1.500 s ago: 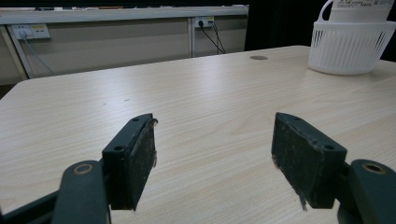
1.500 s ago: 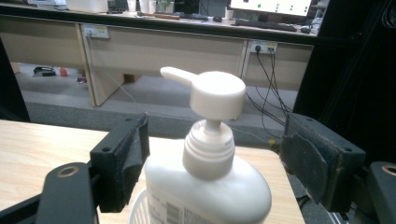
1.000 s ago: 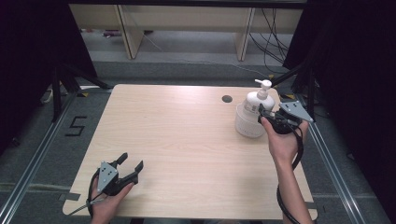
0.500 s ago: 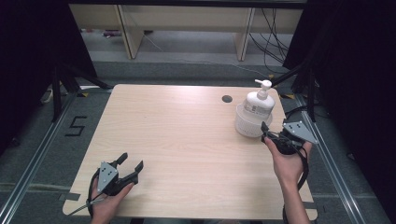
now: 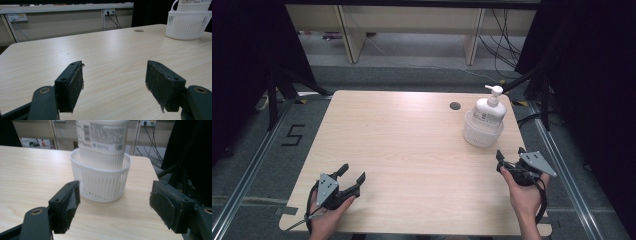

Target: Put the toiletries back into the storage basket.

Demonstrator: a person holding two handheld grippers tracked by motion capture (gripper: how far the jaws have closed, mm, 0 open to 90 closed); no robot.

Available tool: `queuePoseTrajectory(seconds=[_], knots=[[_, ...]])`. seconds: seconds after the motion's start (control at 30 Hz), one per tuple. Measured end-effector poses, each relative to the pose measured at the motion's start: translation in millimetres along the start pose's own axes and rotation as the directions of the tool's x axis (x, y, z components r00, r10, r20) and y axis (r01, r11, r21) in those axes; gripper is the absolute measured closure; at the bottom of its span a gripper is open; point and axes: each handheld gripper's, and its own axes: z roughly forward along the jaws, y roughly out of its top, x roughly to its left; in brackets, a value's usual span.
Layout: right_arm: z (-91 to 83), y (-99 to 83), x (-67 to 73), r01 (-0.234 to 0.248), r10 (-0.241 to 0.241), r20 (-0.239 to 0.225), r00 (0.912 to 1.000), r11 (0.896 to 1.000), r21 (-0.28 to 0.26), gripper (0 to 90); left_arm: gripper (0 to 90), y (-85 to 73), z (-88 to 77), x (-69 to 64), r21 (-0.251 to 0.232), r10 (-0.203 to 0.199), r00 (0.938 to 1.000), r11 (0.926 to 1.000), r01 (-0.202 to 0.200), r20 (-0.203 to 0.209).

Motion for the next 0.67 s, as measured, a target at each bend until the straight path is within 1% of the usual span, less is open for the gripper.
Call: queuePoseTrajectory(seconds=[0.03, 0.07, 0.1, 0.13, 0.17, 0.2, 0.23, 0.27, 0.3, 0.33, 0.37, 0.4, 0.43, 0.47, 0.53, 0.57, 0.6, 0.63, 0.67], knots=[[0.2, -2.2, -1.4, 0.008, -0.008, -0.006, 1.0000, 1.000, -0.007, 24.8, 29.8, 0.0, 0.1, 0.1, 0.000, 0.001, 1.0000, 1.0000, -0.001, 0.000], [-0.9, -5.0, -2.1, 0.011, -0.011, -0.001, 0.9999, 1.000, 0.004, 24.9, 29.8, 0.0, 0.1, 0.0, 0.001, 0.001, 1.0000, 1.0000, -0.001, 0.000], [-1.8, -8.1, -0.9, -0.010, 0.010, -0.002, 1.0000, 1.000, 0.004, 25.0, 29.8, 0.0, 0.1, -0.1, 0.001, 0.003, 1.0000, 1.0000, -0.003, 0.000], [-1.3, -12.3, -1.9, 0.004, -0.004, 0.001, 1.0000, 1.000, -0.005, 25.0, 29.8, 0.0, 0.1, -0.1, 0.001, 0.003, 1.0000, 1.0000, -0.003, 0.000], [-0.9, -14.6, -2.3, 0.004, -0.004, -0.014, 0.9999, 1.000, -0.012, 25.0, 29.8, 0.0, 0.0, -0.1, 0.001, 0.002, 1.0000, 1.0000, -0.002, 0.000], [-1.8, -18.5, -3.5, 0.017, -0.017, -0.006, 0.9998, 1.000, -0.007, 25.0, 29.8, 0.0, 0.0, 0.0, 0.001, 0.002, 1.0000, 1.0000, -0.002, 0.000], [-2.7, -22.2, -3.3, 0.010, -0.010, -0.006, 0.9999, 1.000, -0.001, 25.0, 29.8, 0.0, 0.0, -0.1, 0.000, 0.000, 1.0000, 1.0000, 0.000, 0.000], [-3.5, -25.6, -3.1, -0.005, 0.005, -0.016, 0.9999, 1.000, 0.006, 25.0, 29.8, 0.0, 0.0, 0.0, 0.001, 0.002, 1.0000, 1.0000, -0.002, 0.000], [-3.5, -25.6, -3.1, -0.005, 0.005, -0.016, 0.9999, 1.000, 0.006, 25.0, 29.8, 0.0, 0.0, 0.0, 0.001, 0.002, 1.0000, 1.0000, -0.002, 0.000], [-3.8, -29.4, -2.5, -0.025, 0.026, -0.011, 0.9996, 1.000, 0.017, 25.0, 29.8, 0.0, 0.1, -0.1, 0.001, 0.003, 1.0000, 1.0000, -0.003, 0.001], [-4.6, -35.8, -7.1, -0.015, 0.015, -0.018, 0.9997, 1.000, 0.021, 25.0, 29.8, 0.0, 0.0, -0.1, 0.002, 0.003, 1.0000, 1.0000, -0.003, 0.001], [-6.0, -39.1, -5.6, -0.050, 0.050, -0.002, 0.9987, 0.998, 0.023, 25.1, 29.8, 0.0, 0.1, -0.1, 0.001, 0.003, 1.0000, 1.0000, -0.003, 0.000], [-5.9, -42.2, -7.5, -0.046, 0.046, -0.011, 0.9989, 0.999, 0.019, 25.3, 29.8, 0.1, 0.1, 0.0, 0.002, 0.002, 1.0000, 1.0000, -0.002, 0.000], [-7.2, -44.6, -8.3, -0.037, 0.037, 0.003, 0.9993, 0.999, 0.027, 25.5, 29.8, 0.1, 0.2, 0.0, 0.002, 0.001, 1.0000, 1.0000, -0.001, 0.000], [-6.7, -48.2, -8.4, -0.050, 0.051, -0.012, 0.9986, 0.998, 0.027, 25.5, 29.8, 0.1, 0.3, 0.1, 0.003, 0.000, 1.0000, 1.0000, 0.000, 0.001], [-6.4, -49.0, -9.4, -0.039, 0.040, -0.001, 0.9992, 0.999, 0.025, 25.5, 29.8, 0.1, 0.4, 0.1, 0.003, -0.001, 1.0000, 1.0000, 0.001, 0.001], [-6.4, -48.8, -10.0, -0.038, 0.038, -0.001, 0.9993, 0.999, 0.016, 25.5, 29.9, 0.0, 0.9, 0.3, -0.002, -0.001, 1.0000, 1.0000, 0.001, 0.002], [-6.4, -48.5, -9.2, -0.046, 0.046, 0.000, 0.9989, 0.999, 0.016, 25.5, 29.9, -0.2, 1.9, 0.4, -0.009, -0.002, 1.0000, 1.0000, 0.002, 0.004], [-7.9, -47.3, -10.0, -0.036, 0.036, 0.000, 0.9993, 0.999, 0.024, 25.6, 29.9, -0.2, 2.1, 0.5, -0.009, -0.003, 1.0000, 1.0000, 0.003, 0.006]])
